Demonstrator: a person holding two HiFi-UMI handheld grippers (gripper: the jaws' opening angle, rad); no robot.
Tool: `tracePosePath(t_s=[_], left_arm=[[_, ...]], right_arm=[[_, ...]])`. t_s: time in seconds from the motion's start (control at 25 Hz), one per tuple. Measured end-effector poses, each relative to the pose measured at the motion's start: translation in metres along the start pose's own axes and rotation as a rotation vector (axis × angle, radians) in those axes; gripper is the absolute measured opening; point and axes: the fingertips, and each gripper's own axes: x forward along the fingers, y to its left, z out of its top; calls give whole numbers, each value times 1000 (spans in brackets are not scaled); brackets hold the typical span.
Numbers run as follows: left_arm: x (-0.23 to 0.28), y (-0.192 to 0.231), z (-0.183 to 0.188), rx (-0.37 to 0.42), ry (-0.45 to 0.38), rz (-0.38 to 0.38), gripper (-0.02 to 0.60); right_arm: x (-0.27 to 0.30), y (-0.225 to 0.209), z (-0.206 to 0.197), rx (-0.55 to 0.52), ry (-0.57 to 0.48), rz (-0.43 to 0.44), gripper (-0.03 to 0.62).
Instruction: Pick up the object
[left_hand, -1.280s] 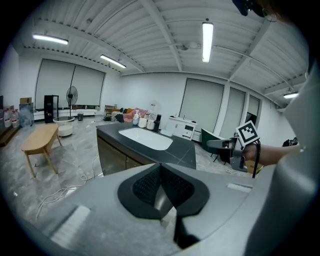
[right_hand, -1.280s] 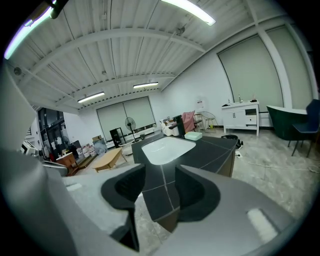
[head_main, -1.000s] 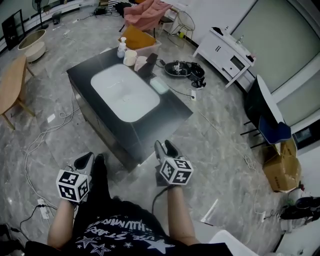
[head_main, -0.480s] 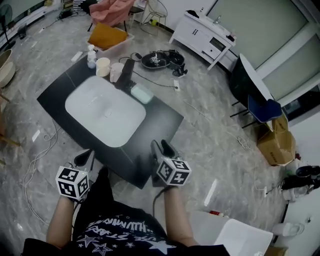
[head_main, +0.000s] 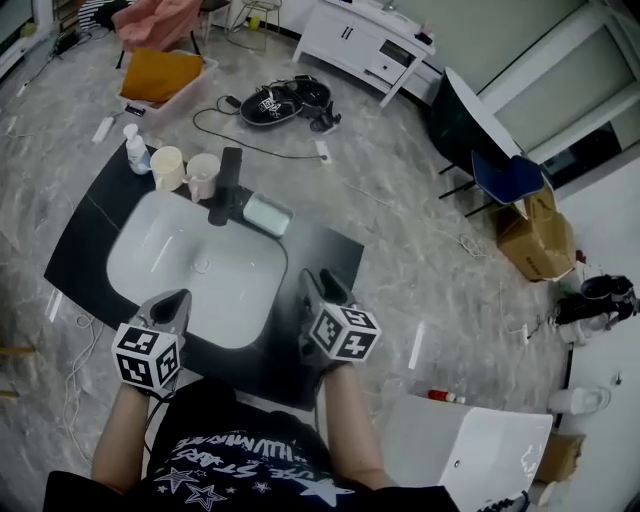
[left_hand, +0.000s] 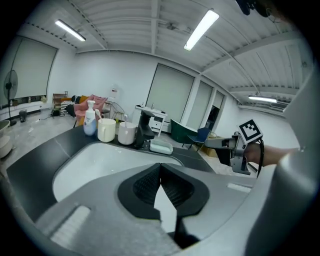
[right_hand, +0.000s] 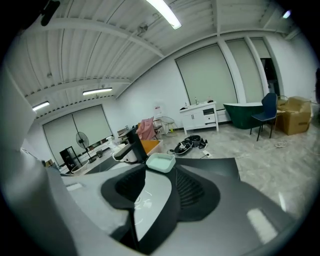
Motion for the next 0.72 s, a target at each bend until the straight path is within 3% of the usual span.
tracePosePath(t_s=[0.36, 0.72], left_arm=[[46, 60, 26, 24, 12, -30, 9], [78, 90, 42, 13, 15, -46, 9]], right_arm=[[69, 2, 11, -5, 35, -132, 190], [130, -10, 10, -28, 110, -240, 190]])
